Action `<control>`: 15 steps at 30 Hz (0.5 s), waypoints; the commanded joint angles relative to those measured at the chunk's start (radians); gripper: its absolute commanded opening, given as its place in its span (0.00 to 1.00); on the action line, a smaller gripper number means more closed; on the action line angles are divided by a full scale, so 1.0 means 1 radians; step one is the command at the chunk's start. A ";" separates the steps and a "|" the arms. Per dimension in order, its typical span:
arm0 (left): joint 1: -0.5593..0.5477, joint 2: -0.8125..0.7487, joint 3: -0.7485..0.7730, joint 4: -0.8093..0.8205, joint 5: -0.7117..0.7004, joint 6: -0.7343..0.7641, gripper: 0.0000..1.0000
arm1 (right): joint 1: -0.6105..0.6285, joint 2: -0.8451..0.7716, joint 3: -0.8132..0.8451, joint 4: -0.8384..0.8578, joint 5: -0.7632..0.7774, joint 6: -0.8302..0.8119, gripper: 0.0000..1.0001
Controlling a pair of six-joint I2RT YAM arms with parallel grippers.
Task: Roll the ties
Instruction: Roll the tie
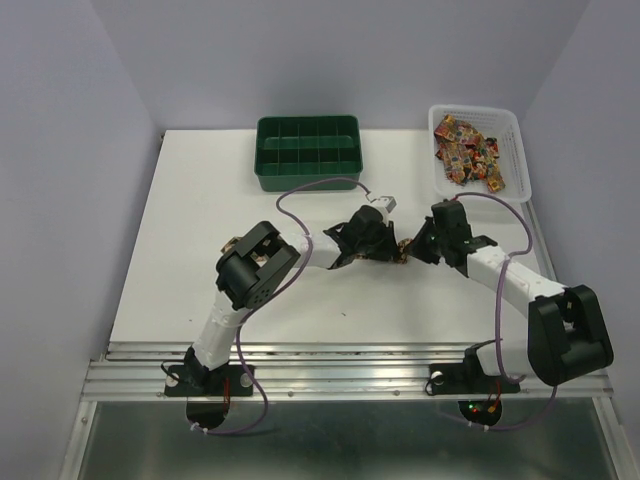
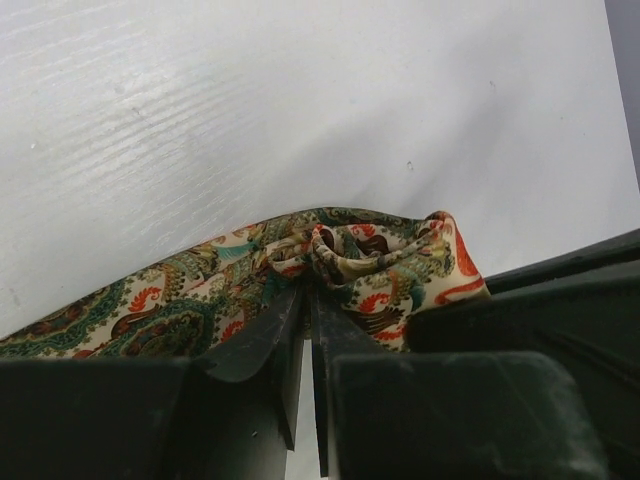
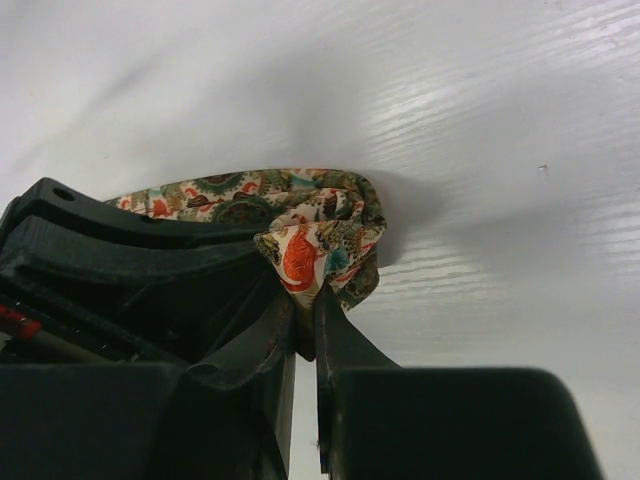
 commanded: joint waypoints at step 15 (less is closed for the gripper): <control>-0.003 -0.068 -0.047 0.019 -0.047 -0.044 0.18 | 0.079 0.093 0.054 0.122 -0.031 0.094 0.01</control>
